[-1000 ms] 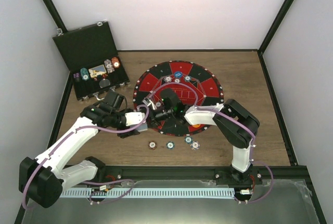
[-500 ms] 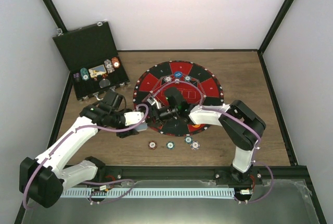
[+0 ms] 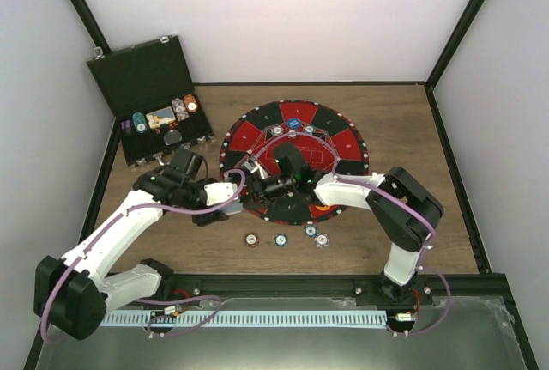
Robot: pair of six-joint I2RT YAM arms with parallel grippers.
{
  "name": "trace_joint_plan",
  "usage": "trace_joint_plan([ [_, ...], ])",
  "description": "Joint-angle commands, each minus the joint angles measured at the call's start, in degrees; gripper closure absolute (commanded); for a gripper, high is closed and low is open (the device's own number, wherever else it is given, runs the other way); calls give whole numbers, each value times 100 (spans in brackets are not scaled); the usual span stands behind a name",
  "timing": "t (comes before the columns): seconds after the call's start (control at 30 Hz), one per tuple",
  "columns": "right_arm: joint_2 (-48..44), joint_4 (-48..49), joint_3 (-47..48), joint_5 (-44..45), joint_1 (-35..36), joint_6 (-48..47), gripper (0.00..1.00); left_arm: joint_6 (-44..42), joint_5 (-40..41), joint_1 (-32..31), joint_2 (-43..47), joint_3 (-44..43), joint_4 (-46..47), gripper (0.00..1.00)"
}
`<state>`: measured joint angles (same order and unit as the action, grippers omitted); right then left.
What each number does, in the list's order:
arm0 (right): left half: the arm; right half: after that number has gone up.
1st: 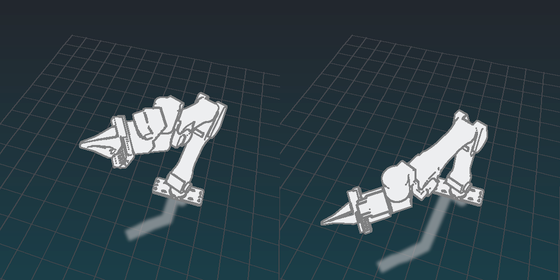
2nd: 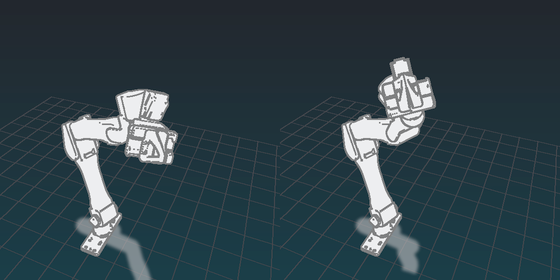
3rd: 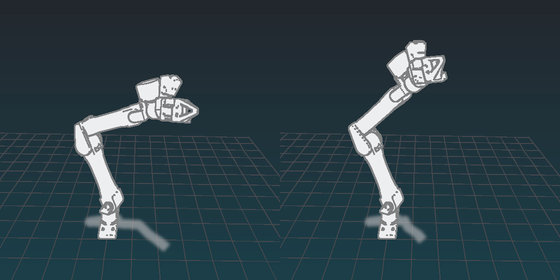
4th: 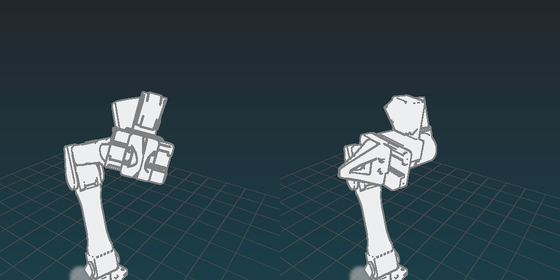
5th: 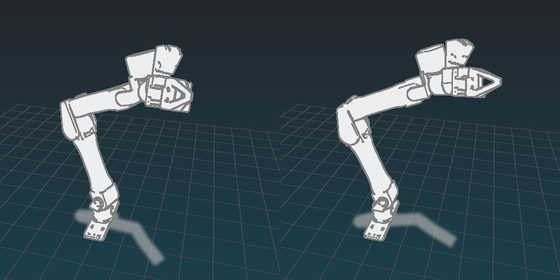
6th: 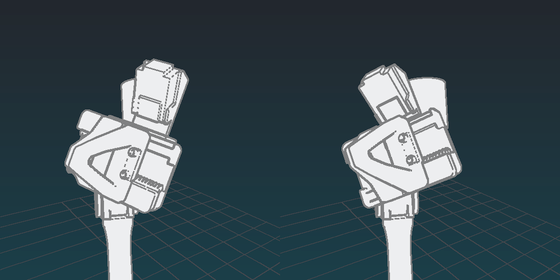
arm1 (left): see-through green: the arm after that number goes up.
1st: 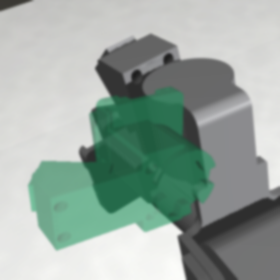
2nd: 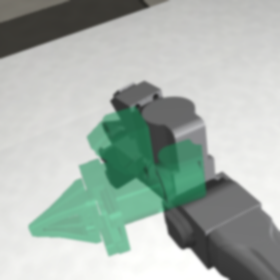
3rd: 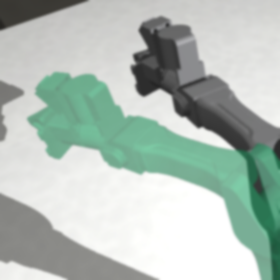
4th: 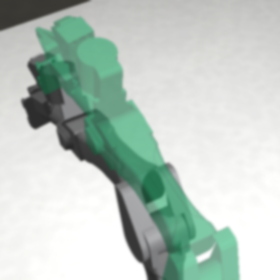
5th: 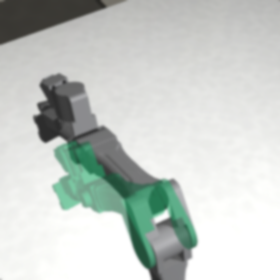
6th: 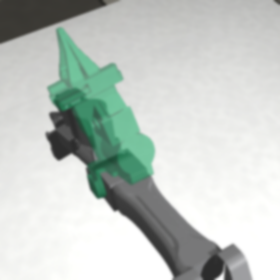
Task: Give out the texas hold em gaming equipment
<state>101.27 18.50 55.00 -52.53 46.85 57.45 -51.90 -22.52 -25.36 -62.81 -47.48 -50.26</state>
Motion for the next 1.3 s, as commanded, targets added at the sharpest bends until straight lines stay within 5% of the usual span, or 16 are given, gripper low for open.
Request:
trace_joint_plan([
  [0.0,31,45,113,-96,111,-75,43,-55,-103,28,-95,-168,141,86],
  [0.93,-665,-342,-252,232,-269,-168,57,-93,-154,156,-47,-144,91,87],
  [1.27,5,-731,438,436,200,-323,40,-65,-239,155,-79,-199,64,87],
])
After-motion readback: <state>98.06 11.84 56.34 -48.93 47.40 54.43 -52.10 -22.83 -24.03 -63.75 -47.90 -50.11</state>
